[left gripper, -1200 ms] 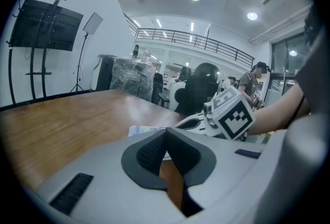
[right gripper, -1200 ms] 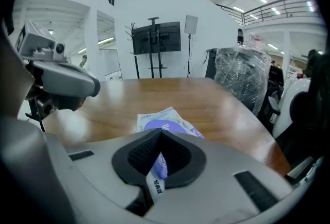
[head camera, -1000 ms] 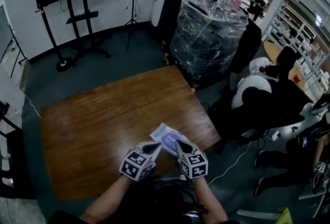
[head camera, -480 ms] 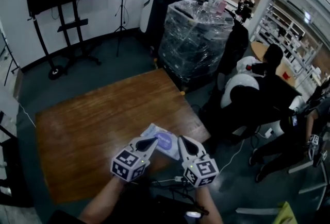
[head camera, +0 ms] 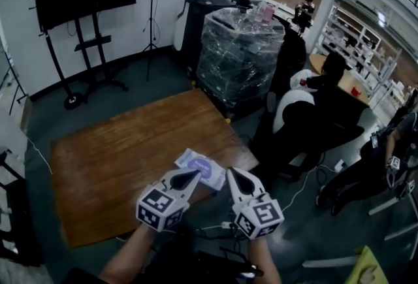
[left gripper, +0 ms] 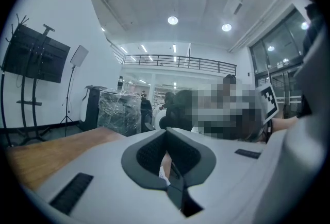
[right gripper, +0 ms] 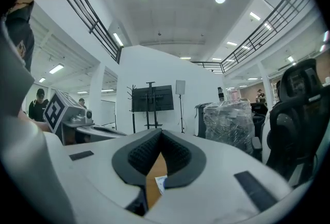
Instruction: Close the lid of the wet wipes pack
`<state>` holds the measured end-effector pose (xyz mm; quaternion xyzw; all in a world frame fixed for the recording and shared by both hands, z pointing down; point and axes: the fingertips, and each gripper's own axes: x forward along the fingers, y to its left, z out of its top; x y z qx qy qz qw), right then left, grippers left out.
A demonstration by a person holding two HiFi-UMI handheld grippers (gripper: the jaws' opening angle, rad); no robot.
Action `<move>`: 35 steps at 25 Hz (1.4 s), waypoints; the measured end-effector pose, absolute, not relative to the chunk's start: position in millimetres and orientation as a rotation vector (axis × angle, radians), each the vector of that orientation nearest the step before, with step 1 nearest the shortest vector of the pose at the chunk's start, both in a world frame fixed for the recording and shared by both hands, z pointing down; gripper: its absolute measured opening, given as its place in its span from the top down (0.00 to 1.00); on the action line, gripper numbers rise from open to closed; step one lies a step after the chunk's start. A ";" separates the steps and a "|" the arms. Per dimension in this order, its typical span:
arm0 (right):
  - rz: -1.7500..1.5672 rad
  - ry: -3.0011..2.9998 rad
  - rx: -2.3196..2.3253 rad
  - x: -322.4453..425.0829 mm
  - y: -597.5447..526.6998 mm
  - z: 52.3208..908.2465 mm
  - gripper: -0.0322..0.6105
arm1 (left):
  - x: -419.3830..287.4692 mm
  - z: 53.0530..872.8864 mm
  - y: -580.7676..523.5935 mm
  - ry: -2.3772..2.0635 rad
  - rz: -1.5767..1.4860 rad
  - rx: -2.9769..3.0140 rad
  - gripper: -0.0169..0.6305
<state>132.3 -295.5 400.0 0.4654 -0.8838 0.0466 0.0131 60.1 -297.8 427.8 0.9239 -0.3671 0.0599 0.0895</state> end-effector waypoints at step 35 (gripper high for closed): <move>0.071 -2.907 1.344 123.9 -195.7 366.0 0.94 | 76.6 387.4 -199.7 -1.146 0.144 2.833 0.99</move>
